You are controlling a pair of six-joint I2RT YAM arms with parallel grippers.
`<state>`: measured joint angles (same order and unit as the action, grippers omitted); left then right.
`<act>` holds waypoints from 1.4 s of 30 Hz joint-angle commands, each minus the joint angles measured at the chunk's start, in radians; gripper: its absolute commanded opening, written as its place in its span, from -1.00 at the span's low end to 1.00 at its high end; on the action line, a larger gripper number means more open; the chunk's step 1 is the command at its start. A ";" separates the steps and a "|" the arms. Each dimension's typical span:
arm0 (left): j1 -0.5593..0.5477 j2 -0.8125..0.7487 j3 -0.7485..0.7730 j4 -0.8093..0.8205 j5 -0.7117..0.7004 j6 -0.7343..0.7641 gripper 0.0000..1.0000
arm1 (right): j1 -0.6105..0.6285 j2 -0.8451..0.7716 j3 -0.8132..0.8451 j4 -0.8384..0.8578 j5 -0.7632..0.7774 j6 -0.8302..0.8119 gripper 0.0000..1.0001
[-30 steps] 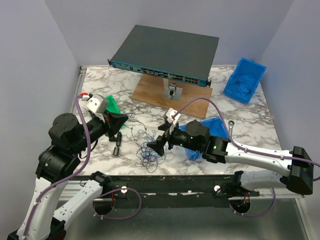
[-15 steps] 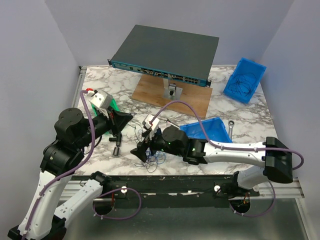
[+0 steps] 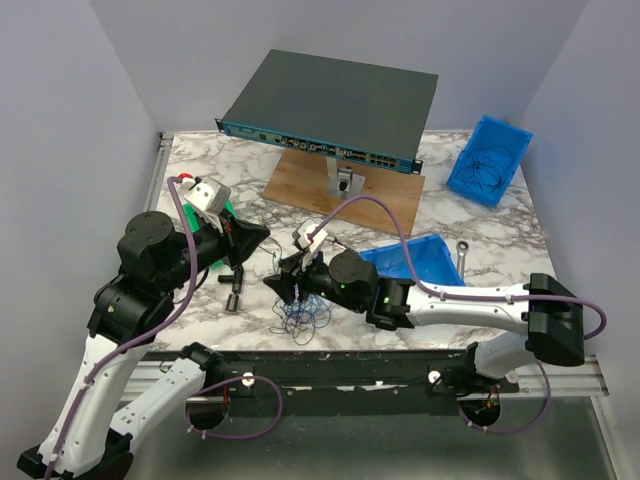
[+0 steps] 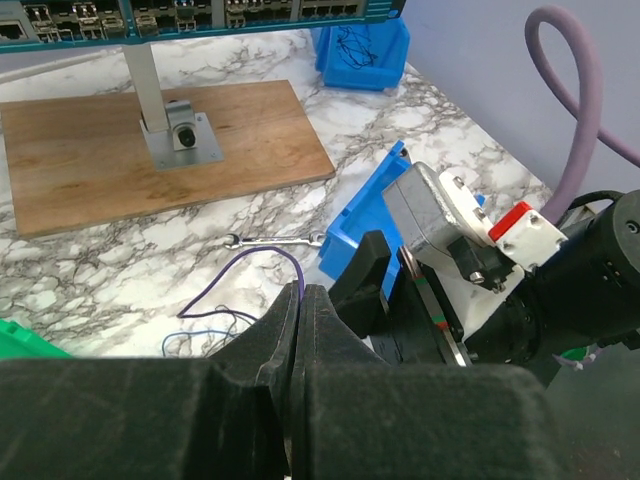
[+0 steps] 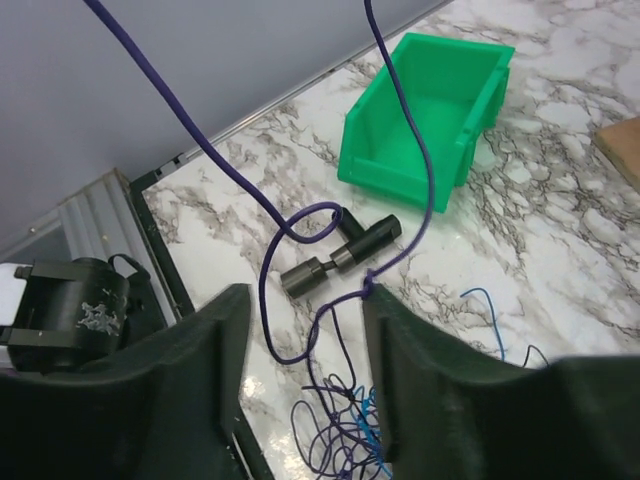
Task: Untangle the cables
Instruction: Untie the cable.
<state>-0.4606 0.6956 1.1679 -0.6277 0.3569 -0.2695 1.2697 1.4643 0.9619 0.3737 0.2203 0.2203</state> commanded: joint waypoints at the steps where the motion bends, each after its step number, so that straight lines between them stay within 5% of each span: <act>1: -0.004 0.007 -0.022 0.039 0.020 -0.023 -1.00 | 0.006 -0.002 0.002 0.027 0.034 0.009 -0.04; 6: -0.004 0.007 -0.030 0.043 -0.032 -0.046 -0.91 | 0.007 -0.011 0.026 -0.013 0.084 0.024 -0.80; 7: -0.005 0.008 -0.036 0.040 -0.038 -0.058 -0.63 | 0.007 -0.014 0.040 -0.038 0.120 0.033 -0.97; 11: -0.004 -0.009 -0.104 0.061 -0.077 -0.139 0.28 | 0.005 -0.002 0.153 -0.233 0.385 0.097 -0.99; 14: -0.002 -0.073 -0.216 0.122 -0.119 -0.205 0.79 | -0.009 -0.019 0.213 -0.326 0.436 0.123 -0.99; 16: -0.003 -0.126 -0.299 0.175 -0.138 -0.250 0.97 | -0.025 -0.031 0.262 -0.385 0.428 0.139 -0.99; 25: -0.003 -0.280 -0.591 0.426 -0.191 -0.337 0.97 | -0.055 -0.017 0.544 -0.591 0.382 0.140 -0.99; 28: -0.009 -0.211 -0.639 0.513 -0.116 -0.333 0.97 | -0.059 -0.007 0.613 -0.622 0.360 0.141 -0.99; 42: -0.035 0.125 -0.667 0.753 -0.181 -0.305 0.69 | -0.066 0.001 0.754 -0.689 0.292 0.150 -0.99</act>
<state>-0.4923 0.7368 0.4858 0.0299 0.1940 -0.5835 1.2087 1.4624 1.6562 -0.2779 0.5266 0.3740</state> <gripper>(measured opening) 0.854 0.038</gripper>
